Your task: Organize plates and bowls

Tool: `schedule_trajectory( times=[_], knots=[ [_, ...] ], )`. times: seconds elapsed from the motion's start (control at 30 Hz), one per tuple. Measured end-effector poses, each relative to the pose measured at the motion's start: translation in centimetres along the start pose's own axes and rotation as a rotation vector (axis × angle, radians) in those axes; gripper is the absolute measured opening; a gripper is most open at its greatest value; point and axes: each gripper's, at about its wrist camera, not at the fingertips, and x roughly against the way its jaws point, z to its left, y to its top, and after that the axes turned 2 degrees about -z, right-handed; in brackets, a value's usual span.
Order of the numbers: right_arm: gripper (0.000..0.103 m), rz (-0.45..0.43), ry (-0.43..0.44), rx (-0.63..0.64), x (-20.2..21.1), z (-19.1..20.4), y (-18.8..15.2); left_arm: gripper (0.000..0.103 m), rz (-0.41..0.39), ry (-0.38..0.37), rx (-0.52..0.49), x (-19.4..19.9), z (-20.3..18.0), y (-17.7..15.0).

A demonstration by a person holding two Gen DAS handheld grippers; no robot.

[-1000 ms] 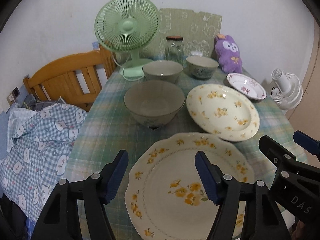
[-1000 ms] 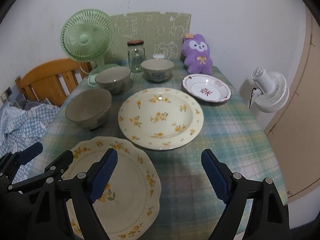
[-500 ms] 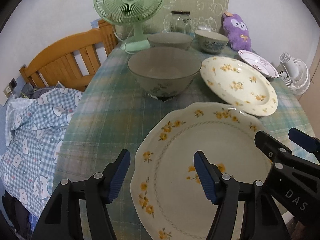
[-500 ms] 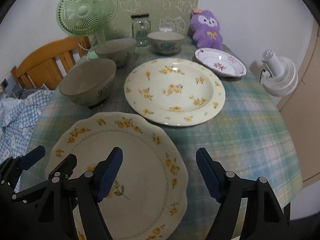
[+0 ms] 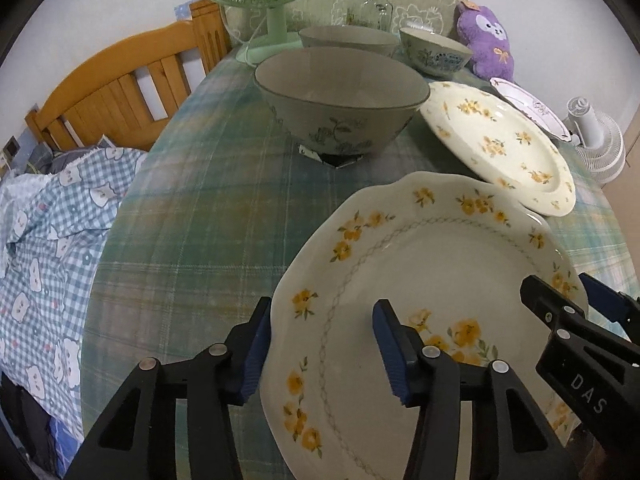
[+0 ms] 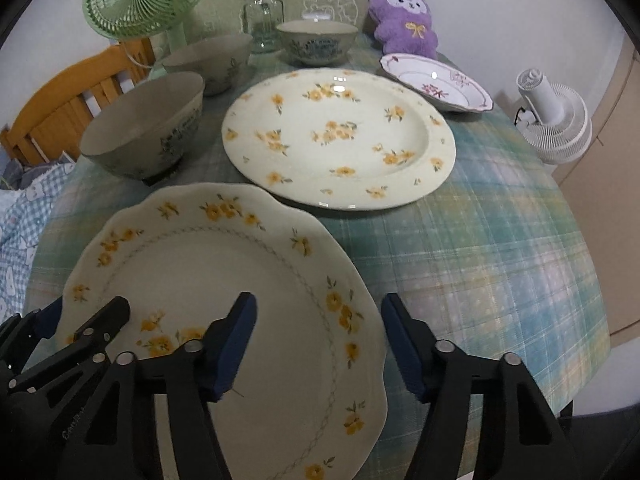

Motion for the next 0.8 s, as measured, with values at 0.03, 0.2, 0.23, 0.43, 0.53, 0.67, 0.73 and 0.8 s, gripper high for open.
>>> schedule_trajectory(
  times=[0.03, 0.2, 0.23, 0.43, 0.53, 0.67, 0.73, 0.8],
  knots=[
    [0.065, 0.004, -0.003, 0.001, -0.1, 0.0, 0.0, 0.051, -0.001, -0.002, 0.002, 0.0, 0.1, 0.1],
    [0.064, 0.042, -0.008, 0.002, -1.0, 0.0, -0.1, 0.052, 0.002, 0.006, -0.011, 0.0, -0.2, 0.1],
    [0.063, 0.047, -0.010, -0.002, -1.1, 0.0, -0.1, 0.052, 0.004, 0.005, -0.016, 0.0, -0.2, 0.1],
    [0.060, 0.061, -0.023, -0.020, -1.2, -0.1, 0.1, 0.052, 0.012, 0.012, -0.030, -0.1, -0.4, 0.2],
    [0.058, 0.066, -0.020, -0.018, -1.1, -0.2, 0.2, 0.052, 0.018, 0.021, -0.024, 0.0, -0.5, 0.1],
    [0.058, 0.075, -0.010, -0.005, -1.0, -0.4, 0.1, 0.052, 0.030, 0.034, -0.008, 0.2, -0.7, 0.0],
    [0.058, 0.083, -0.002, 0.001, -0.9, -0.6, 0.1, 0.052, 0.034, 0.044, -0.007, 0.4, -0.9, -0.1],
    [0.058, 0.083, 0.005, 0.007, -0.6, -0.8, 0.0, 0.051, 0.033, 0.052, -0.004, 0.7, -1.2, -0.2]
  ],
)
